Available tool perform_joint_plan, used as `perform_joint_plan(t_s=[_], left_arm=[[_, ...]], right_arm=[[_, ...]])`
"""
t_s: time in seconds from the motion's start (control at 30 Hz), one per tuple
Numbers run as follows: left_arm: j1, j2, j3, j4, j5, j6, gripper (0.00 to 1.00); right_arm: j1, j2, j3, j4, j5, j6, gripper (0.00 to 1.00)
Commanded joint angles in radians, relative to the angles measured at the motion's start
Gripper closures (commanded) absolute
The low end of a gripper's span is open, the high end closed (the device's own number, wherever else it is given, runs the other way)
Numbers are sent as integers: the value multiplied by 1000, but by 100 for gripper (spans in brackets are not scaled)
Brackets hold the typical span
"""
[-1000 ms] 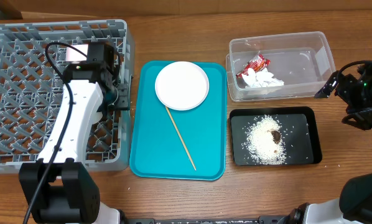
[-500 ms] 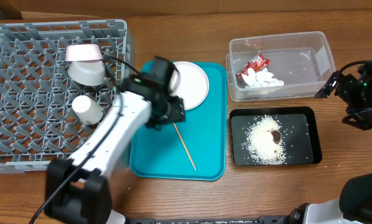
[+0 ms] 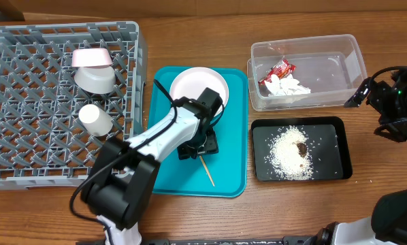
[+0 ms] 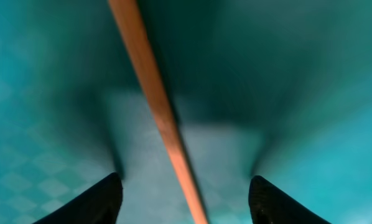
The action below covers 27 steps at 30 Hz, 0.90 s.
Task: Sort waste into correct bins and load items into the dishwasher
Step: 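Grasp the second chopstick and drop it into the dish rack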
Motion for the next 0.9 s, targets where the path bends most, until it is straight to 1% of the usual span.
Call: perform_joint_plan(t_s=[0.0, 0.1, 0.13, 0.17, 0.23, 0.27, 0.3, 0.53, 0.57, 0.63, 0.77, 0.87], left_arm=[[7, 41, -11, -21, -33, -21, 41], [14, 45, -11, -36, -57, -21, 57], [17, 45, -11, -38, -62, -21, 65], [26, 45, -11, -39, -62, -21, 75], [40, 45, -11, -42, -61, -20, 81], [52, 45, -11, -49, -61, -18, 91], [61, 45, -11, -55, -61, -14, 96], [134, 40, -2, -106, -55, -1, 96], [151, 27, 12, -111, -56, 61, 96], [163, 4, 30, -117, -67, 105, 96], [190, -91, 81, -153, -131, 126, 96], [215, -189, 120, -159, -170, 170, 96]], right_arm=[[3, -27, 7, 5, 6, -7, 0], [3, -27, 7, 5, 6, -7, 0], [3, -27, 7, 5, 6, -7, 0], [3, -27, 7, 5, 6, -8, 0], [3, -27, 7, 5, 6, -8, 0], [3, -27, 7, 5, 6, -7, 0], [3, -27, 7, 5, 6, -7, 0], [3, -27, 7, 4, 6, -7, 0], [3, -27, 7, 4, 6, -8, 0], [3, -27, 7, 4, 6, -7, 0], [3, -27, 7, 3, 6, -8, 0], [3, -27, 7, 3, 6, -8, 0]])
